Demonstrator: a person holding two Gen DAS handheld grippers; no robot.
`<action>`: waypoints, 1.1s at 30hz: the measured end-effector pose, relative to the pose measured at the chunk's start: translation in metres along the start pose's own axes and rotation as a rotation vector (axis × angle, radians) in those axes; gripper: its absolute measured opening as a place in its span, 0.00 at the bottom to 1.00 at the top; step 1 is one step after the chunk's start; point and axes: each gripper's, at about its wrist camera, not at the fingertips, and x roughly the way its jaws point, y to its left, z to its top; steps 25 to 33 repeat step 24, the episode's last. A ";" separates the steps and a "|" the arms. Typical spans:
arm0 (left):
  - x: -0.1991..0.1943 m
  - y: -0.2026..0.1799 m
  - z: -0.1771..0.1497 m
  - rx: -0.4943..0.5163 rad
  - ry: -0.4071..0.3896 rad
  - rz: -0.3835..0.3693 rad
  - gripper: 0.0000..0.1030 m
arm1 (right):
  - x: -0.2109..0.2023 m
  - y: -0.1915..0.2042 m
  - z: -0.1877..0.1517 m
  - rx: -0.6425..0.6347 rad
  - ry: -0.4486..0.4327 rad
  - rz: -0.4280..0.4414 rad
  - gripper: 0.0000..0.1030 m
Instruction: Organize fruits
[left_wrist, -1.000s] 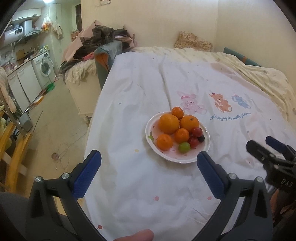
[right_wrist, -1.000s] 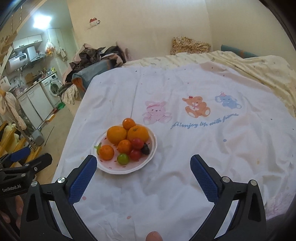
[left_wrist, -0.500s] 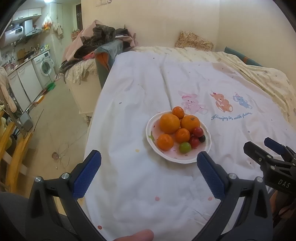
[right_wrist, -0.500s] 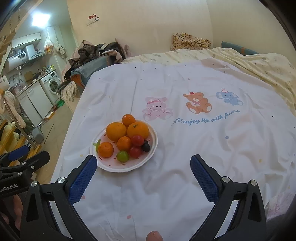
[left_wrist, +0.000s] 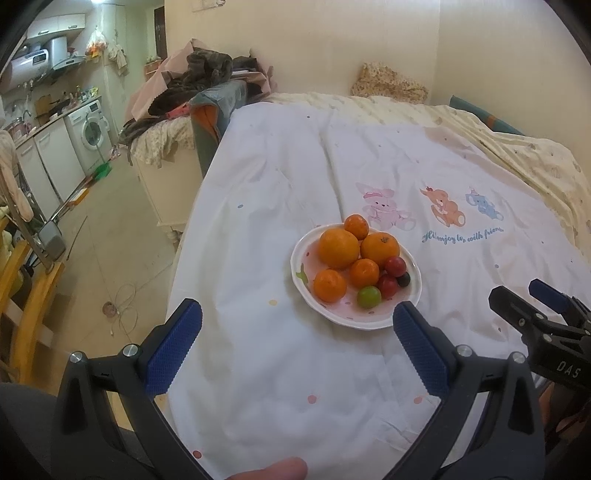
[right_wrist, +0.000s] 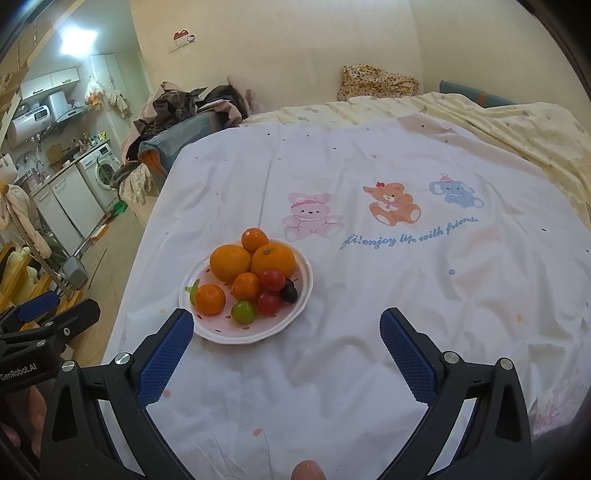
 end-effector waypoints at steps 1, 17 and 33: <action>0.000 0.000 0.000 -0.003 -0.002 0.000 0.99 | 0.000 0.000 0.000 0.000 -0.001 0.002 1.00; -0.001 0.003 0.001 -0.018 0.001 0.001 0.99 | 0.000 0.001 0.000 -0.002 -0.001 0.001 1.00; 0.000 0.004 0.000 -0.022 0.004 -0.003 0.99 | 0.000 0.000 0.000 0.000 -0.001 0.002 1.00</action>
